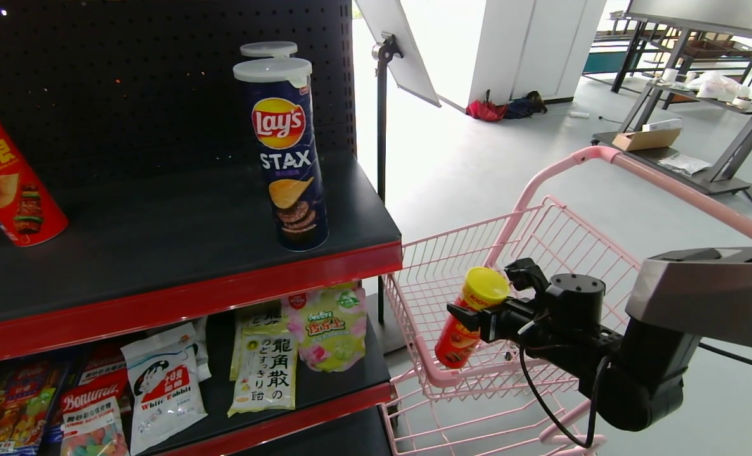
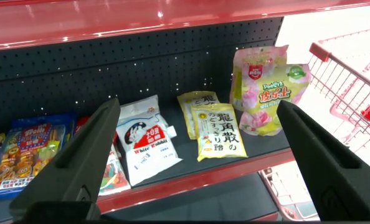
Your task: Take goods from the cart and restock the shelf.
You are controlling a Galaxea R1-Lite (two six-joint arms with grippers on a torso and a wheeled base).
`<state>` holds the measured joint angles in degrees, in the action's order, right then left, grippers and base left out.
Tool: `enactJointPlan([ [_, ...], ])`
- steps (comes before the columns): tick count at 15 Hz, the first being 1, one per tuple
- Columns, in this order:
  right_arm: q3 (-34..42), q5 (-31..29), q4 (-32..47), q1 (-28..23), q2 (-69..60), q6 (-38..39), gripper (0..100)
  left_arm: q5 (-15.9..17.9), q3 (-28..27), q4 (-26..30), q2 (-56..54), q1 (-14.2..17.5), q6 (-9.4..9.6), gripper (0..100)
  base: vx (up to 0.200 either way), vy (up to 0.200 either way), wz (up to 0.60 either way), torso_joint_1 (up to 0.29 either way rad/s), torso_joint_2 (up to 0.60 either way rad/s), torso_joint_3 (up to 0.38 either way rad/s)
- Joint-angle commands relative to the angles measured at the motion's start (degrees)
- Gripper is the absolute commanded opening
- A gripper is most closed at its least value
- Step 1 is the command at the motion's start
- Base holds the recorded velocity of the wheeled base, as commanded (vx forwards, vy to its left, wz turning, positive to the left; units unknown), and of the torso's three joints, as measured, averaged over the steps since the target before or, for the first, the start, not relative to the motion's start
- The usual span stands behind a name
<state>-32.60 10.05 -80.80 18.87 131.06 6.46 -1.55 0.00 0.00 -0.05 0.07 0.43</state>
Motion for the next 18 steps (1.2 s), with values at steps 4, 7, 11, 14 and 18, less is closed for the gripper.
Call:
enactJointPlan([
  [4,-1.6,-0.4,-0.1,0.2,1.6,0.0,0,0.0,0.0,0.0,0.0,0.0,0.01,100,0.0,0.0,0.0,0.0,0.0,0.0],
  [7,-1.9,-2.7,0.1,0.2,-1.4,-1.0,0,0.0,0.0,0.0,0.0,0.0,0.01,100,0.0,0.0,0.0,0.0,0.0,0.0],
  [11,-8.6,-2.8,15.3,-1.2,-19.9,-5.3,0,0.0,0.0,0.0,0.0,0.0,0.01,100,0.0,0.0,0.0,0.0,0.0,0.0],
  [14,-14.7,-6.3,40.3,-1.3,-39.0,-7.7,0,0.0,0.0,0.0,0.0,0.0,0.01,100,0.0,0.0,0.0,0.0,0.0,0.0],
  [18,-11.7,-15.7,74.0,-1.4,-69.5,-11.7,0,0.0,0.0,0.0,0.0,0.0,0.01,100,0.0,0.0,0.0,0.0,0.0,0.0],
])
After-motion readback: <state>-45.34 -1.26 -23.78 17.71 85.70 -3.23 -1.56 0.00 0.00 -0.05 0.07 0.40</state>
